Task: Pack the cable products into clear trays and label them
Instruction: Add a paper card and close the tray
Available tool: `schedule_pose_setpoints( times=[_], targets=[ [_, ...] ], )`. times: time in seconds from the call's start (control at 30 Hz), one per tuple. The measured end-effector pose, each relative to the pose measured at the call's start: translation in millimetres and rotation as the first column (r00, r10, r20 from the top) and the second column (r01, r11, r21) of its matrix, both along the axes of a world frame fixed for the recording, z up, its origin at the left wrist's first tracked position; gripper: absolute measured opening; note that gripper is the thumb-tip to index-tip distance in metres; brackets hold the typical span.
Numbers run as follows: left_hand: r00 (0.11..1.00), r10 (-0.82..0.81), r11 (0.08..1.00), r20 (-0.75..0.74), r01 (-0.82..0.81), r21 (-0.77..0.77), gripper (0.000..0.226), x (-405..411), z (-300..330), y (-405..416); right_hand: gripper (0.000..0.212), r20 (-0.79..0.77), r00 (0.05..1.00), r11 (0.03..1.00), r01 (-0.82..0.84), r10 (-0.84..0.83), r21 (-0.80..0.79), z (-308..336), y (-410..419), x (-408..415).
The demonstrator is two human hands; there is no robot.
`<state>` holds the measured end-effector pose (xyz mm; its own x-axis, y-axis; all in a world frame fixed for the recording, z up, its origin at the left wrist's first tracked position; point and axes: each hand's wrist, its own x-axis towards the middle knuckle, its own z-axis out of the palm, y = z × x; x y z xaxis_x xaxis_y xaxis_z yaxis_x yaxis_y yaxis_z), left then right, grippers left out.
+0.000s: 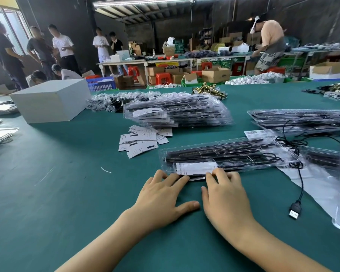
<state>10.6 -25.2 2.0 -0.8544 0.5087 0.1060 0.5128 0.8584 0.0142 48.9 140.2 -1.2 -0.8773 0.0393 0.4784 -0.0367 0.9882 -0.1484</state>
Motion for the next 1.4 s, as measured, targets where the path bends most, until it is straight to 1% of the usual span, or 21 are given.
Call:
schedule_pose_setpoints(
  times=[0.1,0.23,0.43,0.53,0.6,0.67,0.8,0.93,1.0,1.03,1.1,1.17,1.2,1.27,1.33,1.37,1.4],
  targets=[
    [1.000,-0.001,1.000,-0.003,0.001,0.011,0.083,1.5,-0.1,0.1,0.033,0.015,0.999,0.995,0.027,-0.028,0.099,3.6,-2.0,2.1],
    [1.000,-0.008,1.000,-0.012,0.008,0.027,0.083,1.6,0.8,0.0,0.046,0.046,0.999,0.990,0.017,-0.024,0.138,5.0,-2.7,4.0],
    [0.999,-0.003,0.999,-0.039,0.002,-0.038,0.098,3.0,-0.9,0.5,0.044,0.073,0.997,0.991,0.005,-0.015,0.132,3.6,-2.2,3.9],
    [0.999,0.034,0.999,-0.041,-0.035,-0.022,0.103,2.4,1.4,2.0,0.044,0.098,0.995,0.991,-0.009,-0.004,0.134,1.3,-1.4,3.2],
    [0.997,0.051,0.998,-0.059,-0.053,-0.026,0.102,3.9,2.4,4.4,0.043,0.104,0.995,0.991,-0.019,0.005,0.135,-1.1,0.5,1.7],
    [0.995,0.058,0.997,-0.078,-0.062,-0.041,0.099,6.3,1.4,6.7,0.046,0.114,0.993,0.994,-0.039,0.028,0.098,-3.8,1.6,-0.6],
    [0.991,0.093,0.994,-0.094,-0.098,-0.055,0.092,11.7,-0.1,11.3,0.051,0.183,0.979,0.991,-0.105,0.090,0.078,-12.2,6.5,-7.7],
    [0.984,0.157,0.986,-0.079,-0.161,-0.050,0.089,16.2,0.0,14.2,0.050,0.177,0.982,0.995,-0.085,0.073,0.059,-11.9,5.5,-7.9],
    [0.978,0.171,0.981,-0.116,-0.180,-0.070,0.092,18.1,0.8,15.1,0.047,0.118,0.991,0.996,-0.077,0.070,0.052,-6.6,2.8,-4.4],
    [0.973,0.179,0.975,-0.147,-0.195,-0.104,0.094,18.9,1.2,15.8,0.045,0.097,0.993,0.995,-0.078,0.073,0.059,-4.4,0.9,-3.5],
    [0.965,0.202,0.962,-0.167,-0.228,-0.154,0.095,21.6,5.0,18.5,0.046,0.132,0.990,0.994,-0.066,0.054,0.090,-5.5,1.1,-5.1],
    [0.955,0.238,0.950,-0.175,-0.267,-0.165,0.095,22.7,8.1,20.6,0.046,0.122,0.991,0.993,-0.065,0.053,0.095,-3.5,2.1,-4.7],
    [0.946,0.254,0.942,-0.199,-0.289,-0.171,0.095,24.1,10.8,21.5,0.045,0.105,0.993,0.995,-0.056,0.047,0.087,-1.1,1.8,-3.5],
    [0.928,0.274,0.932,-0.252,-0.321,-0.169,0.094,27.0,15.7,21.7,0.048,0.149,0.988,0.994,-0.059,0.045,0.096,-1.3,1.4,-3.7],
    [0.953,0.233,0.948,-0.193,-0.267,-0.173,0.094,25.6,13.5,19.6,0.050,0.136,0.989,0.992,-0.072,0.058,0.100,-2.2,1.0,-2.4],
    [0.964,0.214,0.956,-0.159,-0.240,-0.170,0.094,24.9,11.0,19.1,0.048,0.130,0.990,0.993,-0.074,0.061,0.093,-0.4,1.1,-1.3],
    [0.967,0.198,0.959,-0.158,-0.224,-0.174,0.094,23.4,8.6,19.1,0.045,0.112,0.992,0.994,-0.070,0.061,0.082,-0.9,2.1,-1.5]
  ],
)
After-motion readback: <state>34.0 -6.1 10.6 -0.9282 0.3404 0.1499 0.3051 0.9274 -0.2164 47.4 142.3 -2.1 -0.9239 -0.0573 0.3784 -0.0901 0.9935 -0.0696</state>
